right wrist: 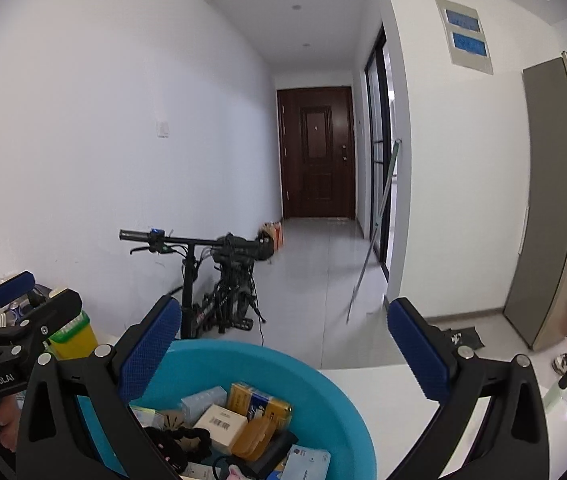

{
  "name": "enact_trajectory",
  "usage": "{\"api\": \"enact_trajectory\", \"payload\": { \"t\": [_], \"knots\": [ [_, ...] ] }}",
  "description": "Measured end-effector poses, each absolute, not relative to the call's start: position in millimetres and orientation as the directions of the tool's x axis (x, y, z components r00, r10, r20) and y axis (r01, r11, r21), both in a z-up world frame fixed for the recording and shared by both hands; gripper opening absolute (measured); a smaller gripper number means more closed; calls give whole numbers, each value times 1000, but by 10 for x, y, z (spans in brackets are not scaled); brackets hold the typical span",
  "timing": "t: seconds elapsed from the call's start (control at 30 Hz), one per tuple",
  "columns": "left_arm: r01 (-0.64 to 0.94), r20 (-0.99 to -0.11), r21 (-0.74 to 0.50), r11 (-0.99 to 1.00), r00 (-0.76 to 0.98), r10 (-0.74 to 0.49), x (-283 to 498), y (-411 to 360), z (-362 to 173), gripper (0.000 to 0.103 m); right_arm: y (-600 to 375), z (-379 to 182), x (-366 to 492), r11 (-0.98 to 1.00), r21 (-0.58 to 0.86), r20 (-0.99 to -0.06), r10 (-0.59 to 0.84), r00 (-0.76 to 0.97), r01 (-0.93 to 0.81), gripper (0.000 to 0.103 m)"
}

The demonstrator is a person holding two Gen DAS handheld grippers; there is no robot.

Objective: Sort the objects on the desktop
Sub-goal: 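Withdraw both tools up and back from the basin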

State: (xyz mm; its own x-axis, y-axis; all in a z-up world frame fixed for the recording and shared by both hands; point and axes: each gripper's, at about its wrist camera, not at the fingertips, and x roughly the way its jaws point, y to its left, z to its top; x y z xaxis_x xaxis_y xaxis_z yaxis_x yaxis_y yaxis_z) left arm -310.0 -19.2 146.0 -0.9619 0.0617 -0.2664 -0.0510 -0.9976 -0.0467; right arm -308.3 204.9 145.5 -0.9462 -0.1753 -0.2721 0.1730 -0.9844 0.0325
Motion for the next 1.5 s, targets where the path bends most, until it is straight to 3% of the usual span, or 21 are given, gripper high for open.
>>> {"api": "enact_trajectory", "payload": {
  "t": [0.6, 1.5],
  "knots": [
    [-45, -229, -54, -998, -972, 56, -2555, -216, 1784, 103, 2018, 1686, -2609, -978, 50, -234, -207, -950, 200, 103],
    [-73, -159, -35, -997, -984, 77, -1039, -26, 2236, 103, 2075, 2107, -1232, -976, 49, -161, -215, -963, 210, 103]
  ]
}}
